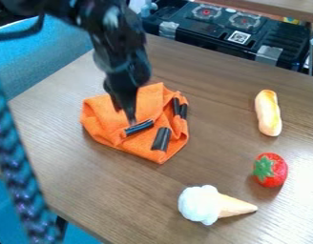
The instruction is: Unfold the cloth from the bottom right to the top left of the table
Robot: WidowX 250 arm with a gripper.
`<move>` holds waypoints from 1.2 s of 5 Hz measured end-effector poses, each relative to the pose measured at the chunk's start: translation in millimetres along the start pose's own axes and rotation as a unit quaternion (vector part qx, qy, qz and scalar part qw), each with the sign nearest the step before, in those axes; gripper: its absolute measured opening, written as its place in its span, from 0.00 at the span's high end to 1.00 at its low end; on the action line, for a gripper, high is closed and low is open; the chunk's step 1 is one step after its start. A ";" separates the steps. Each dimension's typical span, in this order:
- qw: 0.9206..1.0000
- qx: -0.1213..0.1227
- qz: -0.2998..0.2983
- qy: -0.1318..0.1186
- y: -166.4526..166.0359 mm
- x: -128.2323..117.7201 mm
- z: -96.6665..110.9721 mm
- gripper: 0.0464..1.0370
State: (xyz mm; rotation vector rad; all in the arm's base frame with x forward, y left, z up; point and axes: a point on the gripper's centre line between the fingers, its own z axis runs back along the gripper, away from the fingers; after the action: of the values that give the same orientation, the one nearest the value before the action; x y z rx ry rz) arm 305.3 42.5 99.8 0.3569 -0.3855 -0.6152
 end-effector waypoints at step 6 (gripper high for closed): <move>0.999 -0.026 -0.045 0.009 -24.3 2.2 8.5 0.04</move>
State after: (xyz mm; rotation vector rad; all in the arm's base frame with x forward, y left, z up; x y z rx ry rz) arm 291.3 21.0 97.2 0.3314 -0.3368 -0.7090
